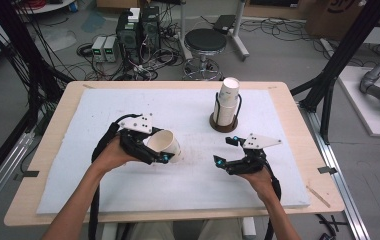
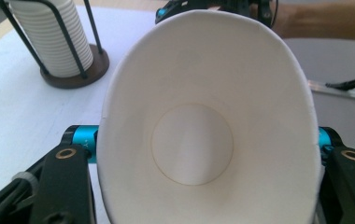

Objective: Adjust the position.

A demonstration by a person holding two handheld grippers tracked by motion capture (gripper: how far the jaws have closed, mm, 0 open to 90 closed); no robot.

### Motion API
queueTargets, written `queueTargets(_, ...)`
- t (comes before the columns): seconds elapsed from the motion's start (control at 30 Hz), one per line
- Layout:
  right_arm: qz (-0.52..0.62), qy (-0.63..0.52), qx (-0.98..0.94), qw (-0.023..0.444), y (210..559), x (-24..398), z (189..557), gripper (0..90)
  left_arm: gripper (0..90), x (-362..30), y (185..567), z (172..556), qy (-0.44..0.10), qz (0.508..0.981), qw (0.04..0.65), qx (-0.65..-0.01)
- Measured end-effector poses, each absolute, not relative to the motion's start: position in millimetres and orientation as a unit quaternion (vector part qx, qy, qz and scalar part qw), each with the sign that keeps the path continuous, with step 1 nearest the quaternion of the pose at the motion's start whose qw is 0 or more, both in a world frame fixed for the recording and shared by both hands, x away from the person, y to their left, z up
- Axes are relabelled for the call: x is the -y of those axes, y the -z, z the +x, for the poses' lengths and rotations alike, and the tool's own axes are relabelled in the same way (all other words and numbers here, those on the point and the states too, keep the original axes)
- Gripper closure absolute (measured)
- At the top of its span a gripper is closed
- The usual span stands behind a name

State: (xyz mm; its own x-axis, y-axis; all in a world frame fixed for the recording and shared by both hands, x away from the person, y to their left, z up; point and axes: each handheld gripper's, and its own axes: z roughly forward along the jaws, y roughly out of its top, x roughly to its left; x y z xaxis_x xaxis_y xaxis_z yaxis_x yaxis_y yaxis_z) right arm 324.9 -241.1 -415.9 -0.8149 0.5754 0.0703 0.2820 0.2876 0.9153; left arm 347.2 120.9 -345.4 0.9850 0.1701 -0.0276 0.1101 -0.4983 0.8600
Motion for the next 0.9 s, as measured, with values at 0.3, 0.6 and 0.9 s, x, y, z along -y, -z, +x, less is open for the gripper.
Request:
queueTargets(0.3,0.314,-0.513,-0.784,0.154,425.8,250.7,324.6,15.7,34.2,-120.7,342.3,351.5,-0.04,0.884,0.455,-0.095)
queueTargets(0.6,0.343,-0.496,-0.78,0.166,436.7,259.2,326.0,15.8,34.3,-118.7,341.7,356.8,-0.05,0.901,0.418,-0.103)
queueTargets(0.9,0.358,-0.487,-0.773,0.192,442.4,263.3,324.1,15.8,34.3,-117.1,342.9,359.2,-0.054,0.908,0.401,-0.112)
